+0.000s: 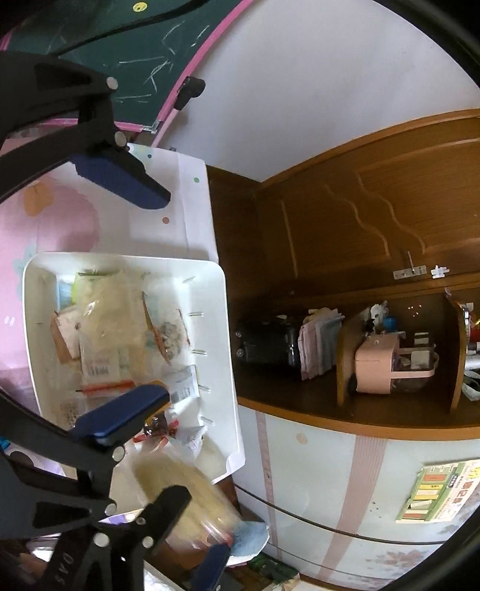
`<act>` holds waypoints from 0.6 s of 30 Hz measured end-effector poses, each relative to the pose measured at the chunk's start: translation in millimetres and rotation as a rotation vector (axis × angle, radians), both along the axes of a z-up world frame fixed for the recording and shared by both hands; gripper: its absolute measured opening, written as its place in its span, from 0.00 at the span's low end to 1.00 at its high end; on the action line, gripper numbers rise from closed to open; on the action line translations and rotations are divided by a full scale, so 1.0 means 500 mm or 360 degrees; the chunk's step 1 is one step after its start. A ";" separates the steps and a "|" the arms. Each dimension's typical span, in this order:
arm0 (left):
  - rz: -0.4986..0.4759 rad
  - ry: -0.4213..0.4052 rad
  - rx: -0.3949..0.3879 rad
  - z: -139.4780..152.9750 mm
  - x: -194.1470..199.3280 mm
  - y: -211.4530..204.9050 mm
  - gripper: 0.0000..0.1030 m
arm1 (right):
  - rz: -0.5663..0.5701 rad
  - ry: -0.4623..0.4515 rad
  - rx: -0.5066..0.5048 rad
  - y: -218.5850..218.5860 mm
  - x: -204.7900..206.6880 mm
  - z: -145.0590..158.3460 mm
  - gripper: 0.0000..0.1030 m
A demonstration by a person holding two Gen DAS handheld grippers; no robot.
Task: Organize snacks
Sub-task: 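Lower both puff bags into the white bin and open both tools, then withdraw both tools from the bin toward the nut packet and blue packet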
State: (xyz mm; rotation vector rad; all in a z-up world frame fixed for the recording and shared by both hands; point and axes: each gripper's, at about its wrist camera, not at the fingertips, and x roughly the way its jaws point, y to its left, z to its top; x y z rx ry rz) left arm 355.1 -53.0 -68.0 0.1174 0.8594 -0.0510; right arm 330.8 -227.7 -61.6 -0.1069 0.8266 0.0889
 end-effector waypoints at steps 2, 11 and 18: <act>-0.0002 0.0014 -0.0010 -0.003 -0.004 0.005 0.93 | 0.0011 -0.0010 0.0004 0.001 -0.004 0.000 0.90; -0.0002 -0.0016 -0.0025 0.025 -0.050 0.016 0.93 | 0.0011 -0.0010 -0.0045 0.011 -0.041 0.011 0.91; -0.0009 -0.0080 -0.0017 0.089 -0.125 0.030 0.93 | 0.0000 -0.0017 -0.0041 0.004 -0.104 0.061 0.91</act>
